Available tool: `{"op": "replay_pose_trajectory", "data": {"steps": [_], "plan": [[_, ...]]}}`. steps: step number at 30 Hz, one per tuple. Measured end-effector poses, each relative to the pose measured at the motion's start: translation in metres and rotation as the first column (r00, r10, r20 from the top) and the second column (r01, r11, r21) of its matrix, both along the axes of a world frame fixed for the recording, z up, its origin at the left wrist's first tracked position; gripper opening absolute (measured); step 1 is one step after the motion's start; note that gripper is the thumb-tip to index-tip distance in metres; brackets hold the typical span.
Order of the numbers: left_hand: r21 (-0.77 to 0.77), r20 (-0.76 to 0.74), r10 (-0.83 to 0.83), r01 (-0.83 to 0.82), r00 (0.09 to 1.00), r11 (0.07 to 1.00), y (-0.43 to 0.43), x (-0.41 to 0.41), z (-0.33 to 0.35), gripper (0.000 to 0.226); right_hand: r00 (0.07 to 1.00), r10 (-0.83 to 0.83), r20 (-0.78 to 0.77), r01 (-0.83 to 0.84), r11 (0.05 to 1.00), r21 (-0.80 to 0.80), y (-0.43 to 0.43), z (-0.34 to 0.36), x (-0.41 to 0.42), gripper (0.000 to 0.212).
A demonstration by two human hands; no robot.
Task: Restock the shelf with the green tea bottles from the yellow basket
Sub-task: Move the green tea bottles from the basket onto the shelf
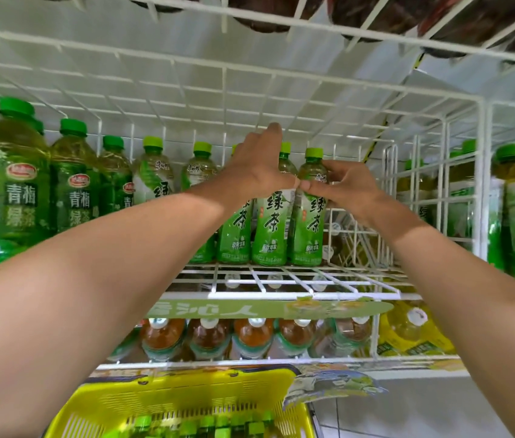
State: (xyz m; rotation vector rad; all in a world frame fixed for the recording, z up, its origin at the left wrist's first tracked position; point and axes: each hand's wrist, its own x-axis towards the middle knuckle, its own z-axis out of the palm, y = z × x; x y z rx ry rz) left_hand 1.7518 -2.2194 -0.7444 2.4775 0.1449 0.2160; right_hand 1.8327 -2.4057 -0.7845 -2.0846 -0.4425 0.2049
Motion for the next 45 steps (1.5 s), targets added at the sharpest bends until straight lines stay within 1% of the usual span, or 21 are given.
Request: {"op": "replay_pose_trajectory", "data": {"steps": [3, 5, 6, 9, 10, 12, 14, 16, 19, 22, 26, 29, 32, 34, 36, 37, 38, 40, 41, 43, 45], "plan": [[0.046, -0.035, -0.012, 0.014, 0.999, 0.999, -0.001, 0.005, 0.002, 0.084, 0.999, 0.002, -0.034, -0.003, 0.999, -0.035, 0.0, -0.004, 0.001, 0.073], [0.084, -0.065, -0.019, 0.024, 0.998, 0.996, 0.0, 0.011, 0.004, 0.078, 1.0, 0.004, -0.021, -0.005, 0.998, -0.064, 0.002, -0.007, 0.002, 0.091], [0.099, -0.081, -0.019, 0.027, 0.997, 0.995, 0.002, 0.013, 0.005, 0.075, 1.0, 0.007, -0.006, -0.007, 0.998, -0.068, 0.003, -0.009, 0.003, 0.095], [0.129, -0.131, -0.005, 0.022, 0.991, 0.991, 0.011, 0.023, 0.004, 0.069, 0.999, 0.021, 0.029, -0.018, 0.995, -0.098, 0.007, -0.014, 0.01, 0.076], [0.137, -0.143, 0.003, 0.017, 0.99, 0.99, 0.013, 0.026, 0.004, 0.069, 0.999, 0.019, 0.05, -0.013, 0.993, -0.121, 0.008, -0.015, 0.012, 0.074], [0.153, -0.163, 0.002, 0.023, 0.987, 0.988, 0.017, 0.032, 0.002, 0.072, 0.996, 0.011, 0.09, 0.004, 0.986, -0.168, 0.01, -0.017, 0.015, 0.079], [0.153, -0.187, -0.016, 0.045, 0.982, 0.987, 0.02, 0.036, 0.001, 0.08, 0.994, 0.012, 0.113, 0.01, 0.981, -0.192, 0.012, -0.02, 0.016, 0.086], [0.14, -0.202, -0.032, 0.061, 0.979, 0.988, 0.02, 0.037, 0.002, 0.082, 0.994, 0.007, 0.112, 0.014, 0.983, -0.181, 0.011, -0.021, 0.015, 0.081], [0.126, -0.213, -0.046, 0.074, 0.976, 0.989, 0.019, 0.037, 0.002, 0.077, 0.994, -0.006, 0.113, 0.024, 0.987, -0.162, 0.012, -0.021, 0.013, 0.075], [0.128, -0.2, -0.053, 0.079, 0.978, 0.989, 0.02, 0.037, 0.001, 0.074, 0.993, -0.039, 0.111, 0.055, 0.989, -0.138, 0.014, -0.022, 0.01, 0.074], [0.146, -0.205, -0.065, 0.096, 0.977, 0.985, 0.021, 0.042, -0.003, 0.072, 0.989, -0.07, 0.129, 0.086, 0.989, -0.124, 0.015, -0.027, 0.01, 0.064], [0.152, -0.202, -0.075, 0.107, 0.977, 0.983, 0.02, 0.042, -0.003, 0.071, 0.99, -0.078, 0.121, 0.093, 0.988, -0.122, 0.015, -0.028, 0.01, 0.067], [0.172, -0.18, -0.075, 0.107, 0.981, 0.979, 0.022, 0.039, -0.004, 0.059, 0.99, -0.089, 0.105, 0.103, 0.985, -0.139, 0.017, -0.023, 0.007, 0.061], [0.2, -0.182, -0.07, 0.107, 0.981, 0.974, 0.024, 0.036, -0.005, 0.055, 0.991, -0.092, 0.095, 0.108, 0.977, -0.182, 0.02, -0.018, 0.003, 0.055], [0.223, -0.171, -0.075, 0.113, 0.982, 0.968, 0.025, 0.032, -0.007, 0.051, 0.993, -0.085, 0.077, 0.1, 0.97, -0.222, 0.022, -0.014, 0.0, 0.058], [0.24, -0.154, -0.076, 0.112, 0.985, 0.964, 0.024, 0.03, -0.009, 0.049, 0.995, -0.073, 0.064, 0.087, 0.963, -0.254, 0.022, -0.01, -0.001, 0.065], [0.254, -0.129, -0.074, 0.105, 0.989, 0.962, 0.022, 0.026, -0.011, 0.05, 0.997, -0.064, 0.05, 0.075, 0.955, -0.287, 0.024, -0.006, -0.004, 0.076], [0.253, -0.054, -0.052, 0.064, 0.997, 0.965, 0.019, 0.013, -0.013, 0.063, 0.997, -0.064, 0.041, 0.073, 0.947, -0.314, 0.024, 0.006, -0.011, 0.1], [0.253, -0.024, -0.045, 0.049, 0.999, 0.966, 0.018, 0.004, -0.013, 0.066, 0.997, -0.06, 0.057, 0.075, 0.942, -0.326, 0.023, 0.013, -0.015, 0.104], [0.313, 0.003, -0.069, 0.065, 0.998, 0.948, 0.02, -0.018, -0.01, 0.065, 0.989, -0.002, 0.149, 0.064, 0.909, -0.411, 0.019, 0.027, -0.028, 0.098], [0.408, -0.049, -0.117, 0.127, 0.992, 0.904, 0.026, -0.038, -0.002, 0.067, 0.964, 0.108, 0.242, 0.05, 0.823, -0.566, 0.013, 0.041, -0.042, 0.088]]}}
